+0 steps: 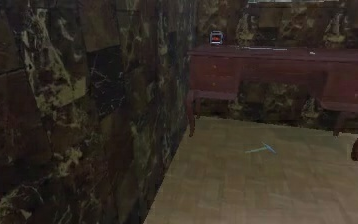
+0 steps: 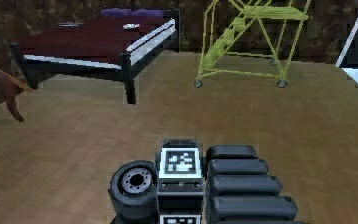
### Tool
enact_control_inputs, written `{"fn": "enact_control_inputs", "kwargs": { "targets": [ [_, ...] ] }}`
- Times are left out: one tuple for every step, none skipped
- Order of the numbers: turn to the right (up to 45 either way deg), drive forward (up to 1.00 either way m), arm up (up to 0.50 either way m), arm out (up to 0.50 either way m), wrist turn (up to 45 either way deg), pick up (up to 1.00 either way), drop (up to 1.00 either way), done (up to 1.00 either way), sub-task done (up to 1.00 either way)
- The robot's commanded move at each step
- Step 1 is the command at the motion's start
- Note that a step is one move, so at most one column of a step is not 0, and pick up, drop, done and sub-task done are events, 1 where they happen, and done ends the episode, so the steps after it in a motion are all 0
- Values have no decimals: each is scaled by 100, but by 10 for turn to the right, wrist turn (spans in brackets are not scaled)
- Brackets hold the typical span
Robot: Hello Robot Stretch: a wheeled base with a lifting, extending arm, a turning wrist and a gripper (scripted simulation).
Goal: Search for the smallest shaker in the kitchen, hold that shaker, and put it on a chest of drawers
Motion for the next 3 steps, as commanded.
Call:
{"fn": "enact_control_inputs", "kwargs": {
  "targets": [
    [-450, 0, 0, 0, 0, 0, 0, 0, 0],
    [-120, 0, 0, 0, 0, 0, 0, 0, 0],
    [450, 0, 0, 0, 0, 0, 0, 0, 0]
  ]
}}
